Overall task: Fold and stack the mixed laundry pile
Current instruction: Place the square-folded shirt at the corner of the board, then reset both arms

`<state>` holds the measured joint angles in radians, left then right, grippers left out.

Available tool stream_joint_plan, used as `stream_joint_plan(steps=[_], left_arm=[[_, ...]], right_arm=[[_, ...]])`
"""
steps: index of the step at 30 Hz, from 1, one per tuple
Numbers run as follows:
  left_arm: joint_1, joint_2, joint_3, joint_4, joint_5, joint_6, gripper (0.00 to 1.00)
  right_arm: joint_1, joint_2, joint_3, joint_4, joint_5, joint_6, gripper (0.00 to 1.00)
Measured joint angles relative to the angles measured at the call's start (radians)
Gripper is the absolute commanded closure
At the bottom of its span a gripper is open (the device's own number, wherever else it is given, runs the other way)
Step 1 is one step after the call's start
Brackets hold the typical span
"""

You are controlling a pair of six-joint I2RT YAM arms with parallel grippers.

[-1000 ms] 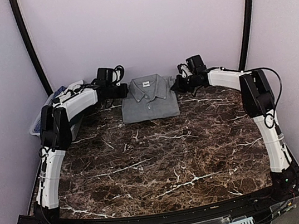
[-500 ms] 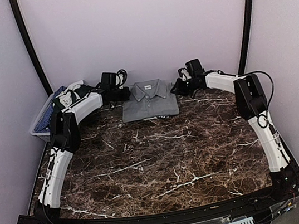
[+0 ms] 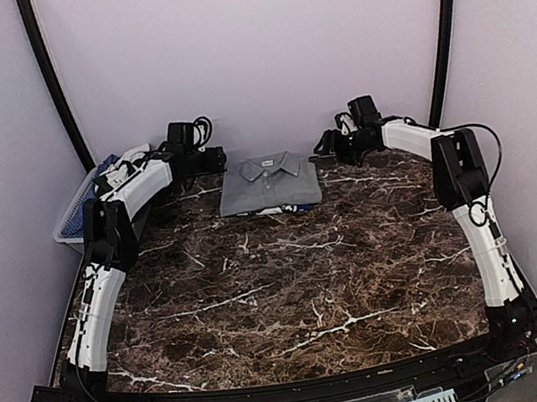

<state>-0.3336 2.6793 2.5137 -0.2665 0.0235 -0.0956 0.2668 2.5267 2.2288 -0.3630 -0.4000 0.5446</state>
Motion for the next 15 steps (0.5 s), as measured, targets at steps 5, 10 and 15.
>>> stream_joint_plan(steps=[5,10,15], left_arm=[[-0.001,-0.086,0.000,-0.083,0.003,-0.010,0.01],[-0.003,-0.229,-0.003,-0.179,0.011,-0.027,0.01],[-0.003,-0.435,-0.079,-0.266,0.017,-0.050,0.01]], right_arm=[[-0.016,-0.135,-0.044,-0.021,-0.002,-0.041,0.01],[-0.017,-0.330,-0.117,-0.026,-0.020,-0.072,0.01],[-0.013,-0.518,-0.225,-0.027,-0.048,-0.107,0.01]])
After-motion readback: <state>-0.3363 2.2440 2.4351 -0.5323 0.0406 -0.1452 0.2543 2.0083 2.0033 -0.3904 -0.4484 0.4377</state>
